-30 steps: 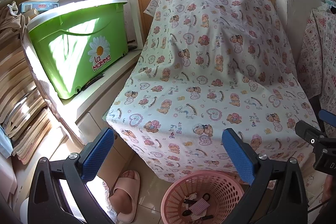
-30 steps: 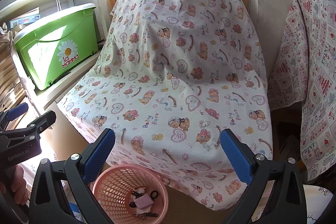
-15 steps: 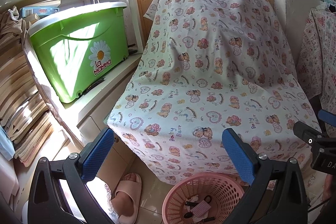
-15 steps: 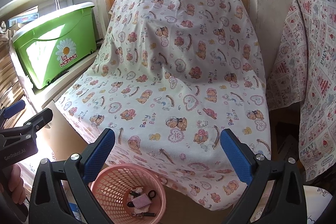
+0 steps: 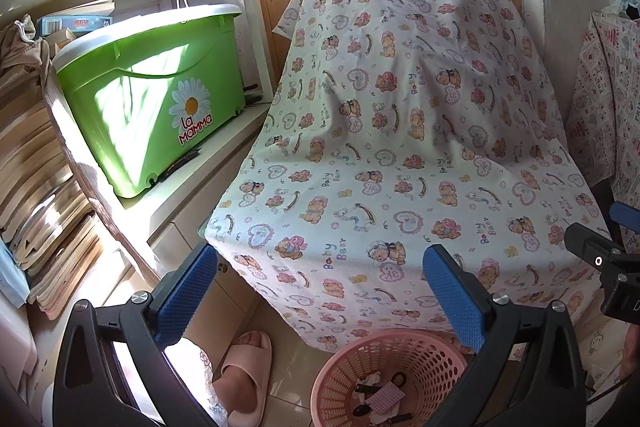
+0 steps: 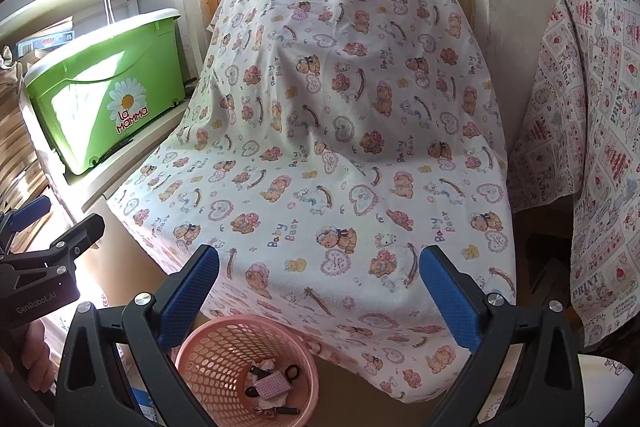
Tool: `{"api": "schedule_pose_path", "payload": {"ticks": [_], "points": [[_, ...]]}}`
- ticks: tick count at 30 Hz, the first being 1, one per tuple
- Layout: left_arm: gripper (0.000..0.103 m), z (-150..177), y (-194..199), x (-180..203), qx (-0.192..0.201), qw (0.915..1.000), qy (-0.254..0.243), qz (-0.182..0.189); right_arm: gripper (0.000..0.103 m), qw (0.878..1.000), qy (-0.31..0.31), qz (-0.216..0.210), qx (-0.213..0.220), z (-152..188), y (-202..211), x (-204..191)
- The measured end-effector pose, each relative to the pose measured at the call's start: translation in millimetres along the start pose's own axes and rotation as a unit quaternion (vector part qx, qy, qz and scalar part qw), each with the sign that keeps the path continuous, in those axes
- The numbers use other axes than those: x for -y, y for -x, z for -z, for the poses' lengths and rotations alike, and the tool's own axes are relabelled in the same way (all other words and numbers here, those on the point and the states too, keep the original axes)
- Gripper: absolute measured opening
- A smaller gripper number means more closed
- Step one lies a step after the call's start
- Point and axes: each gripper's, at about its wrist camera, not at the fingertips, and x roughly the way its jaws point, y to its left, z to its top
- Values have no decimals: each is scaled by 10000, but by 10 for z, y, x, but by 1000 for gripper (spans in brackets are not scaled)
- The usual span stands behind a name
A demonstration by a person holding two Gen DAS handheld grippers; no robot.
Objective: Collect trash
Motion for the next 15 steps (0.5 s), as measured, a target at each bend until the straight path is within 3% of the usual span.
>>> {"api": "schedule_pose_path", "payload": {"ticks": [15], "points": [[101, -61, -144, 80, -86, 9999, -20, 133, 101, 9999, 74, -34, -114, -41, -84, -32]]}}
